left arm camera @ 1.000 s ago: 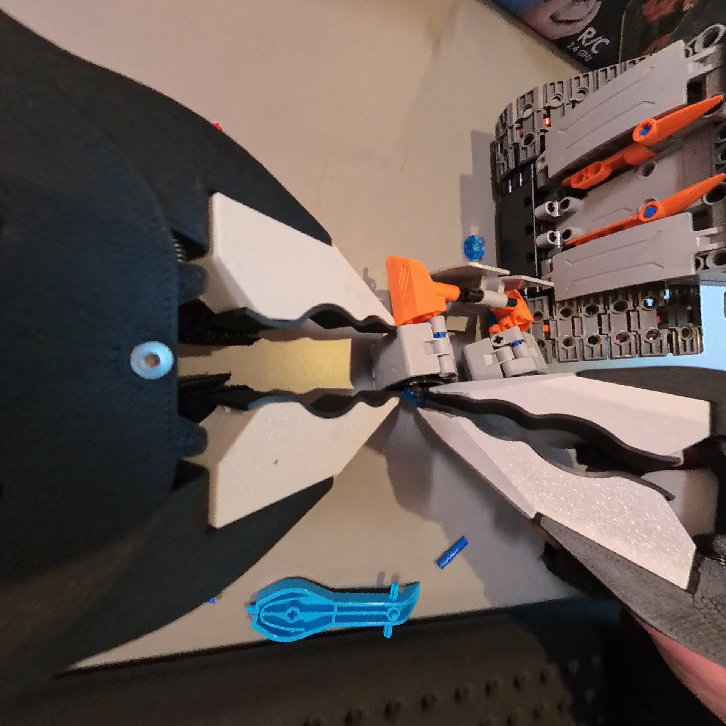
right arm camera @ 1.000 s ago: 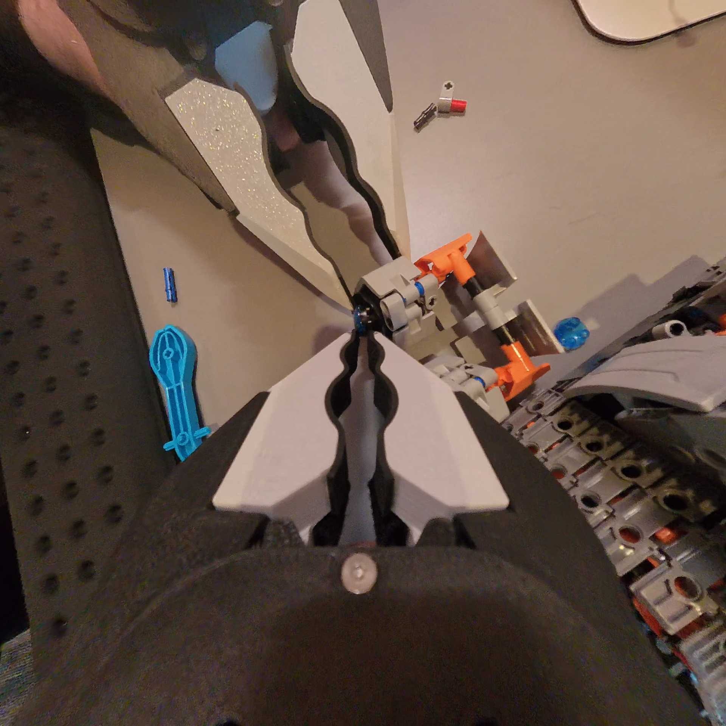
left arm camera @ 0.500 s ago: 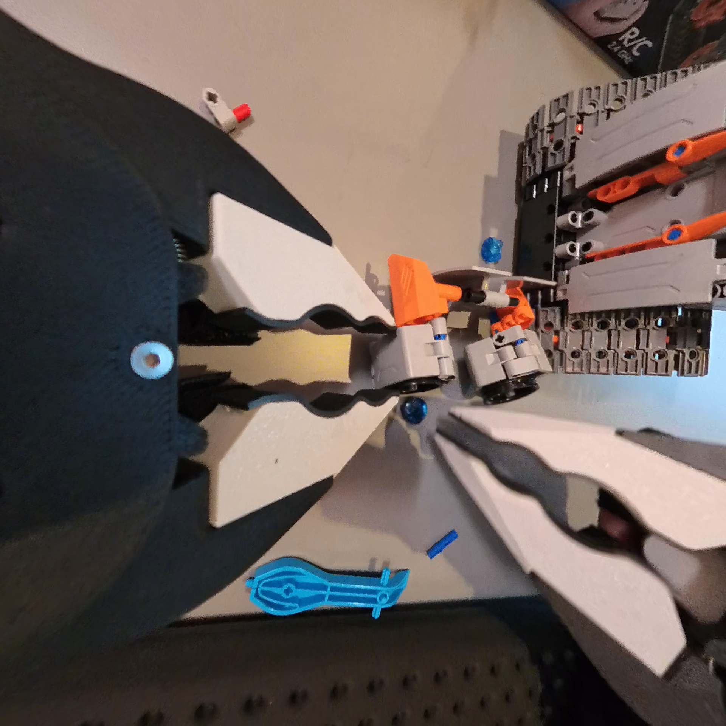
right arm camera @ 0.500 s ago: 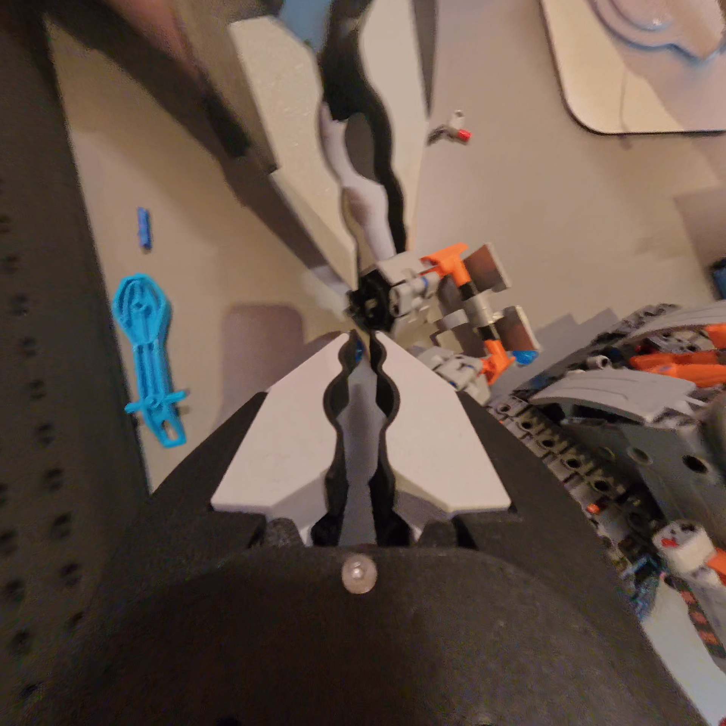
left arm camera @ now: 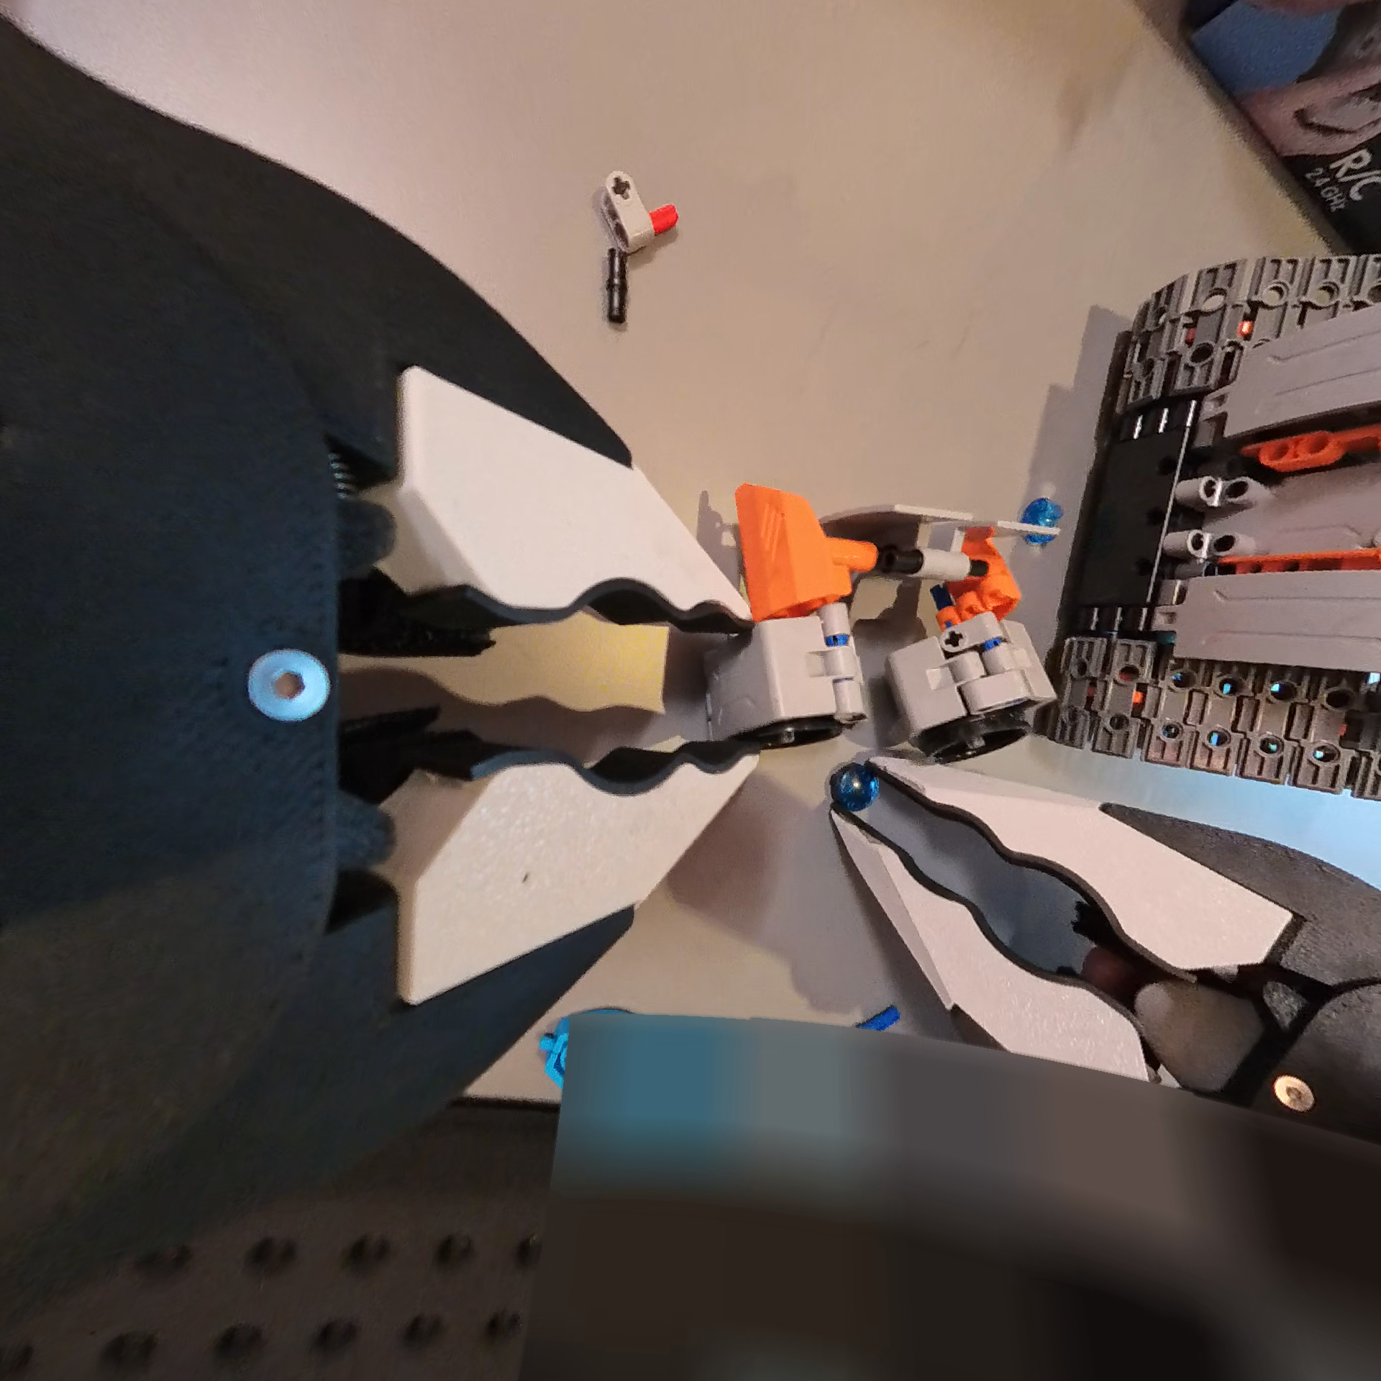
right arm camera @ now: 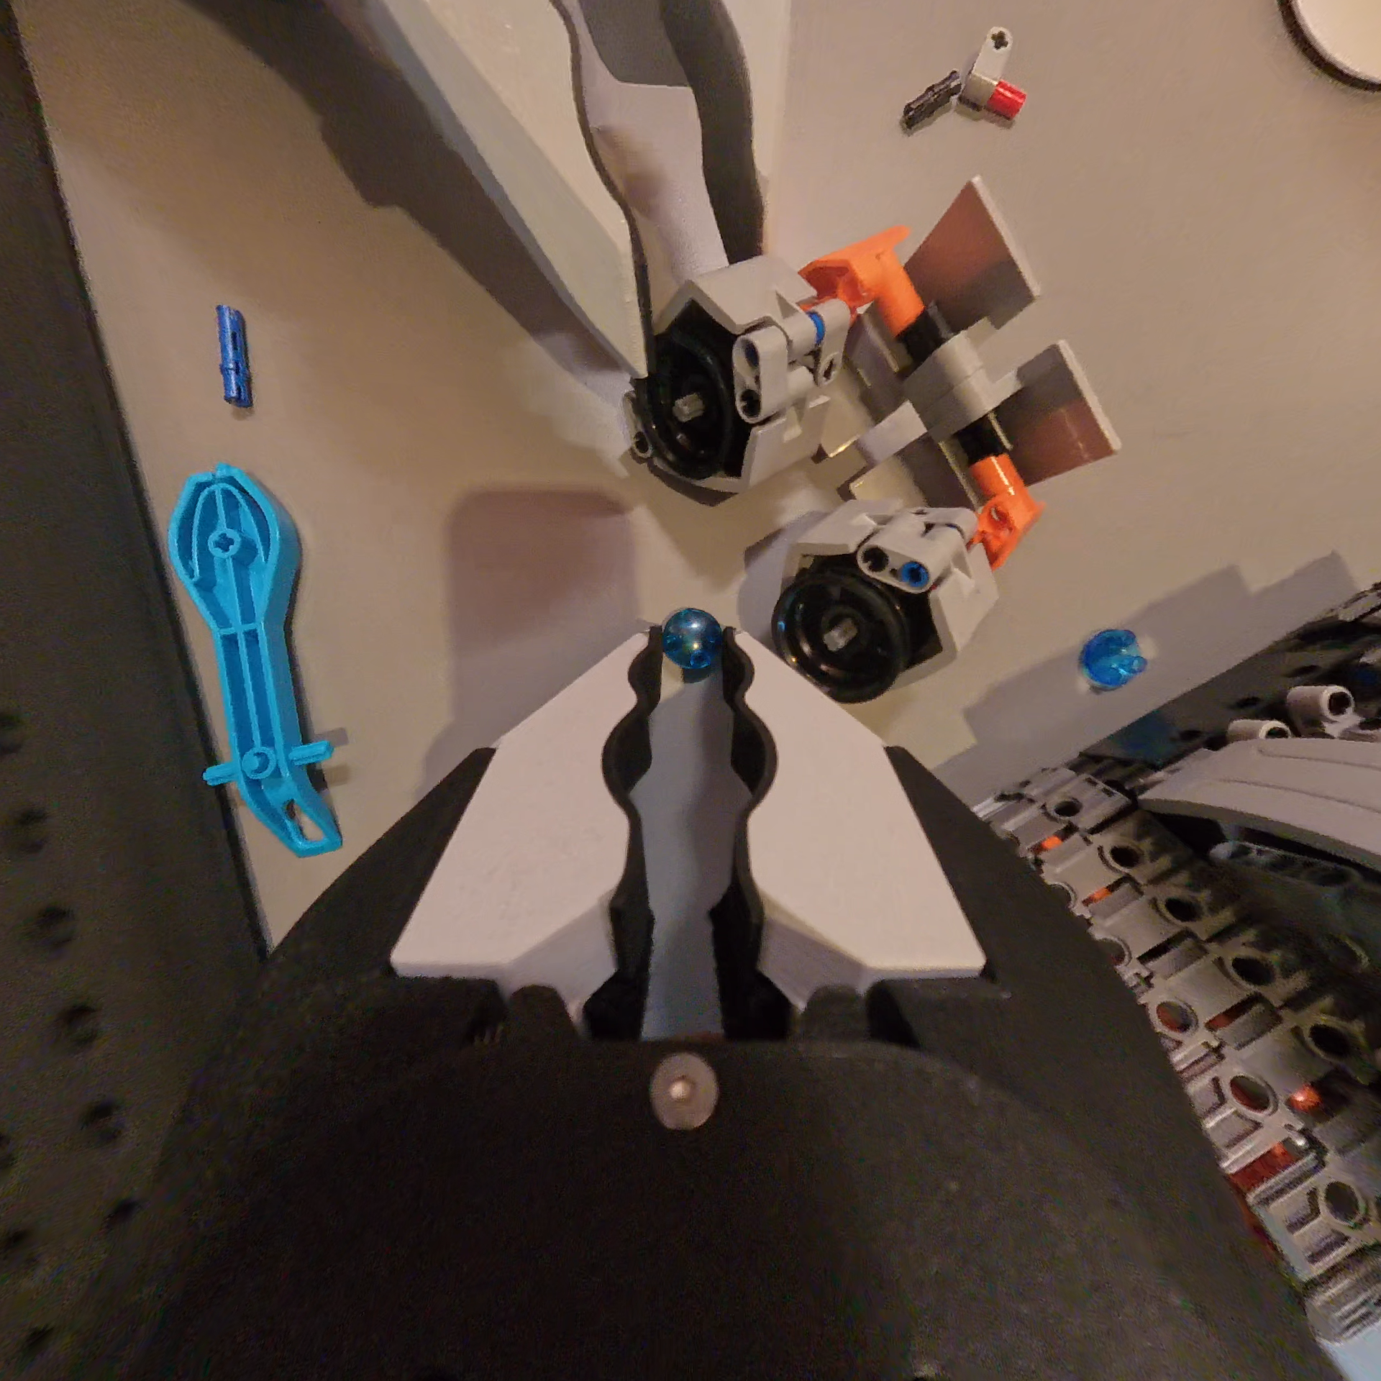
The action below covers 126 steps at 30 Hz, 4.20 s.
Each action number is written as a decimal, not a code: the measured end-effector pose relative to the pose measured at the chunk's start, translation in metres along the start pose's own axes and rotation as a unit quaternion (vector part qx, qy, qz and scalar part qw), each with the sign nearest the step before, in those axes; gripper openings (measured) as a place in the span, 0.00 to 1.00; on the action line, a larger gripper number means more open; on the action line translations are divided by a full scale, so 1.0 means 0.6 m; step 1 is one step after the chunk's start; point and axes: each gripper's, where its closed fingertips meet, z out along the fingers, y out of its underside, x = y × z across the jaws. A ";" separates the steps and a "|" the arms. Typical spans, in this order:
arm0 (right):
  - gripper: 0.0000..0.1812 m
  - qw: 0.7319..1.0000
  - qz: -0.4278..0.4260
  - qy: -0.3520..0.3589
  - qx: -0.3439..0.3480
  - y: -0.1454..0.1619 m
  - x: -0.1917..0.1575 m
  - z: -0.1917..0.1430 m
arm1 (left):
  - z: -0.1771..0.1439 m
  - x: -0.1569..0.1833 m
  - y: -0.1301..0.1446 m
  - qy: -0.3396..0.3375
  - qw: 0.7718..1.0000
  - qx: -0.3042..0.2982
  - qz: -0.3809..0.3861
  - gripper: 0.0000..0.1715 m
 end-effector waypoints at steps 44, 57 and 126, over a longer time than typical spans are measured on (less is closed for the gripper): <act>0.07 0.937 -0.292 0.169 0.093 -0.081 -0.020 -0.015 | 0.001 0.031 -0.008 0.137 0.955 0.055 -0.258 0.13; 0.07 0.920 -0.325 0.184 0.116 -0.079 -0.011 -0.008 | 0.001 0.024 -0.007 0.140 0.955 0.051 -0.255 0.13; 0.07 0.955 -0.029 -0.076 0.286 -0.102 -0.012 -0.050 | 0.001 0.041 -0.039 0.024 0.987 0.106 0.116 0.29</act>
